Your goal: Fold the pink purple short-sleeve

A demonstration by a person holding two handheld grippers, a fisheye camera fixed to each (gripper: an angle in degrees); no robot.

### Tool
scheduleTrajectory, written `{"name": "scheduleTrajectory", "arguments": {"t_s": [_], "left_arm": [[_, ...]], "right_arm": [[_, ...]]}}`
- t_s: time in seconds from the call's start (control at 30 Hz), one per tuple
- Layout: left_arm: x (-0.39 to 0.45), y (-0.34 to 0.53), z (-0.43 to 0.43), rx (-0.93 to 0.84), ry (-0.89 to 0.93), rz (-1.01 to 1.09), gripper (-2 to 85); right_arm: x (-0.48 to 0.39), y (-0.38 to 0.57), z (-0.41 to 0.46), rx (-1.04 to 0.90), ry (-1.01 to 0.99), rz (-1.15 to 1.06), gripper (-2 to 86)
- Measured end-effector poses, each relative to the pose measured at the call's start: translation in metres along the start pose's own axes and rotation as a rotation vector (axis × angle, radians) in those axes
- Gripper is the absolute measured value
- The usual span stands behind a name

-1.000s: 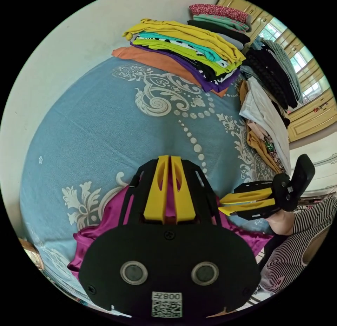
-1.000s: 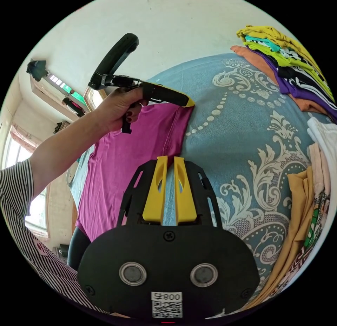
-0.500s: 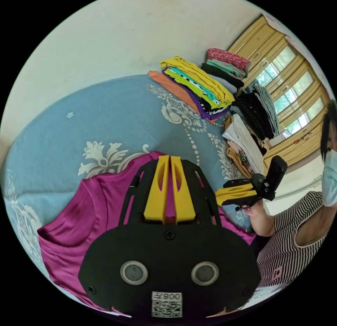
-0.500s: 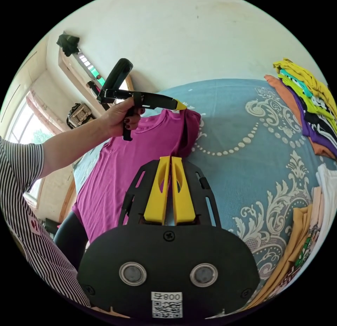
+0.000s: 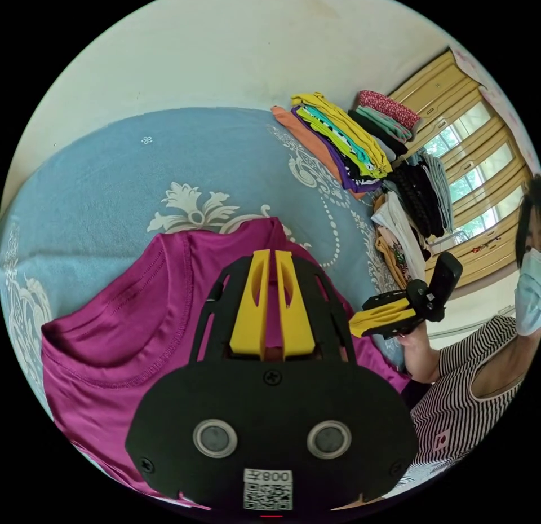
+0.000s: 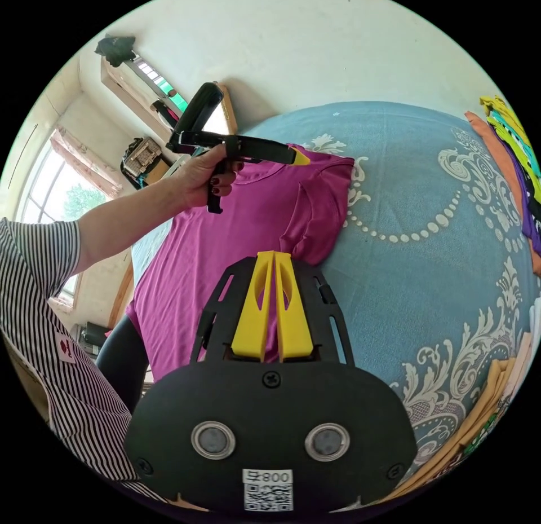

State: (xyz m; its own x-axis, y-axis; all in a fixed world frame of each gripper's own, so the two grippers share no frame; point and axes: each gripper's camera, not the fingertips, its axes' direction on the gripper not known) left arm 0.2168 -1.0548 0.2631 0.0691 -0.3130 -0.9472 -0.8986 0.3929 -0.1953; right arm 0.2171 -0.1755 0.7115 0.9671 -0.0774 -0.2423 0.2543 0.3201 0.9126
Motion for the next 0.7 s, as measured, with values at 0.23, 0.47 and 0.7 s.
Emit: {"name": "scheduleTrajectory", "arguments": {"t_s": [0.23, 0.47, 0.7], "left_arm": [[0.016, -0.006, 0.035, -0.058, -0.085, 0.045, 0.4], [0.027, -0.01, 0.062, -0.069, -0.119, 0.089, 0.1], [0.029, 0.002, 0.088, -0.064, -0.124, 0.104, 0.1]], "right_arm": [[0.009, -0.002, -0.015, 0.08, -0.052, 0.045, 0.1], [0.014, -0.008, -0.015, 0.067, 0.024, 0.107, 0.1], [-0.003, -0.026, -0.005, -0.034, 0.085, 0.057, 0.1]]}}
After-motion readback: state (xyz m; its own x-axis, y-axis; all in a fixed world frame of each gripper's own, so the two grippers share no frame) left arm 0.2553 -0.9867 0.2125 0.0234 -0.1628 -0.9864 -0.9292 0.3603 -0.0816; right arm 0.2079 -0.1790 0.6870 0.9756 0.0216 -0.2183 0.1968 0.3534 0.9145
